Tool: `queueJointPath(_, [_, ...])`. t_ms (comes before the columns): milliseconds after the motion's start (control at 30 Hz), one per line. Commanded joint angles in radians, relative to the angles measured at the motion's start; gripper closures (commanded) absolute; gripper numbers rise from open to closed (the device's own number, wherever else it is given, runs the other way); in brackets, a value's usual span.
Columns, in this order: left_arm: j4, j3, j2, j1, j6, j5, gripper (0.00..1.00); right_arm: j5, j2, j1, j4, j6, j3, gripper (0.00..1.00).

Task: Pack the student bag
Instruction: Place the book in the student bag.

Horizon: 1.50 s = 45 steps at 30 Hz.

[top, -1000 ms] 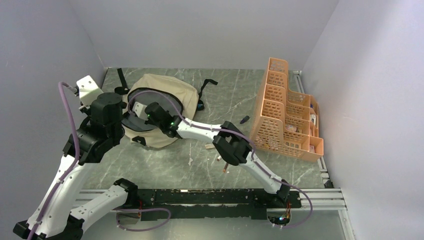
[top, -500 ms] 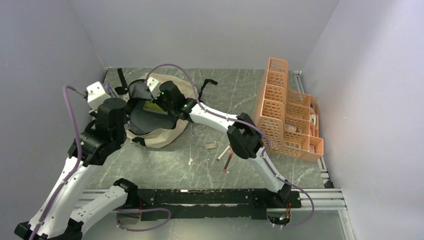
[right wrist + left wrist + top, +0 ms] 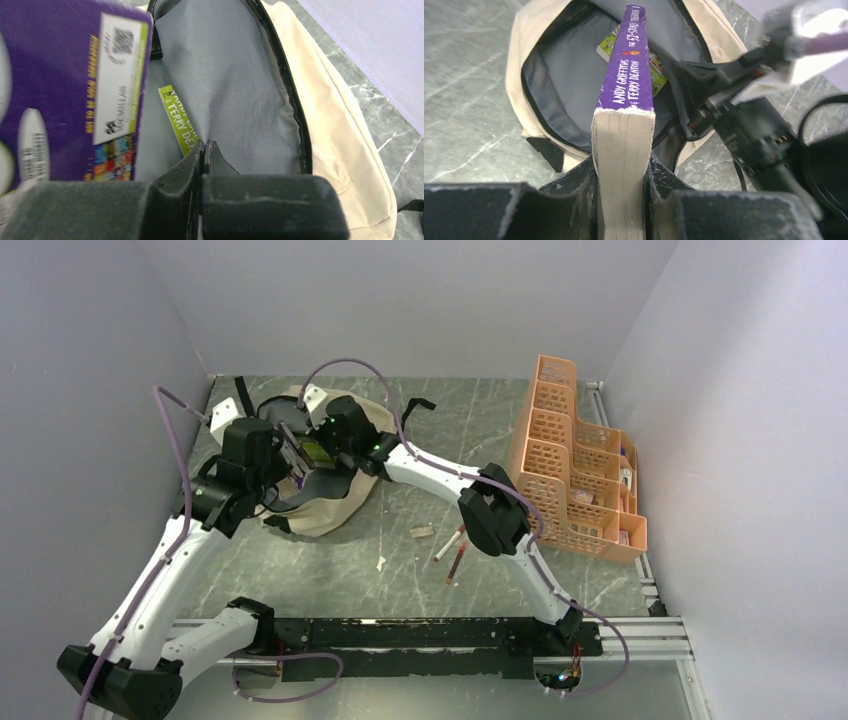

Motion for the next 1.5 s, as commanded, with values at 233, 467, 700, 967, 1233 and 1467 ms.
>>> queueJointPath(233, [0.250, -0.086, 0.043, 0.223, -0.099, 0.373, 0.95, -0.074, -0.119, -0.041, 0.183, 0.129, -0.043, 1.00])
queueJointPath(467, [0.343, -0.098, 0.103, 0.288, -0.161, 0.466, 0.95, -0.106, -0.139, -0.049, 0.224, 0.160, -0.063, 1.00])
queueJointPath(700, [0.459, -0.133, 0.159, 0.340, -0.245, 0.566, 0.95, -0.154, -0.193, -0.056, 0.344, 0.154, -0.153, 1.00])
queueJointPath(967, [0.697, -0.226, 0.193, 0.417, -0.332, 0.661, 0.95, -0.200, -0.196, -0.059, 0.357, 0.160, -0.130, 1.00])
queueJointPath(1233, [1.124, -0.372, 0.275, 0.449, -0.480, 0.701, 0.95, -0.223, -0.207, -0.060, 0.392, 0.170, -0.161, 1.00])
queueJointPath(1467, [1.485, -0.419, 0.460, 0.449, -0.518, 0.686, 0.95, -0.257, -0.188, -0.058, 0.395, 0.222, -0.152, 1.00])
